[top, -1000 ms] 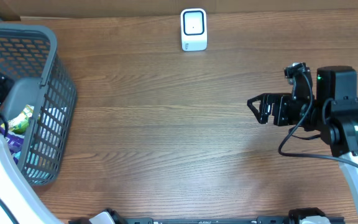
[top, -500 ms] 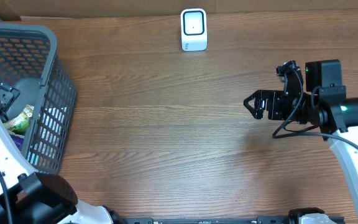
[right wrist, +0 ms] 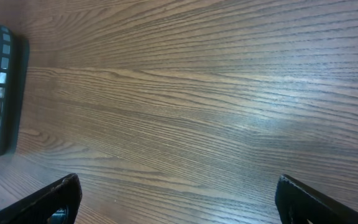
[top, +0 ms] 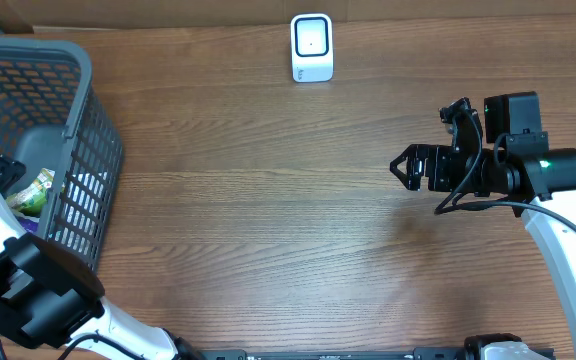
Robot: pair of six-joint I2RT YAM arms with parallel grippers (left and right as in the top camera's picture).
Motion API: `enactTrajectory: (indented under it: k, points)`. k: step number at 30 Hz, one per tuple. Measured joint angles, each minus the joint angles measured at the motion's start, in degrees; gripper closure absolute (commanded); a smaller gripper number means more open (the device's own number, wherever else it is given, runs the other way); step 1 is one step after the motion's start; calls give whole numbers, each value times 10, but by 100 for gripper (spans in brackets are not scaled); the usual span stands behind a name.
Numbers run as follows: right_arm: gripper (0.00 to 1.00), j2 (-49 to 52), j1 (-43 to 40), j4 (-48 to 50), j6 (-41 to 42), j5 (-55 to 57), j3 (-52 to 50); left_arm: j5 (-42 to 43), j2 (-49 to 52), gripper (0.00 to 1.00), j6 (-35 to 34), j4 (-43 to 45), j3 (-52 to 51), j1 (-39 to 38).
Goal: Scan the item barcode
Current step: 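Grasp the purple snack package in the basket with the left gripper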
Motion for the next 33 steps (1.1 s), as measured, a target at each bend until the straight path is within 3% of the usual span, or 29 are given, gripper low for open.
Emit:
enactTrajectory:
  k: [17, 25, 27, 29, 30, 33]
  points:
    - [0, 0, 0, -1, -1, 2, 0, -2, 75, 12, 30, 32, 0, 11]
    - [0, 0, 0, -1, -1, 2, 0, -1, 75, 26, 32, 39, -3, 38]
    - [0, 0, 0, -1, -1, 2, 0, -1, 75, 39, 32, 40, -9, 44]
    - [0, 0, 0, -1, -1, 2, 0, 1, 75, 80, 31, 42, -17, 48]
    - [0, 0, 0, -1, -1, 2, 0, 2, 75, 93, 31, 42, -21, 48]
    - [0, 0, 0, 0, -1, 3, 0, 3, 75, 96, 34, 42, -22, 48]
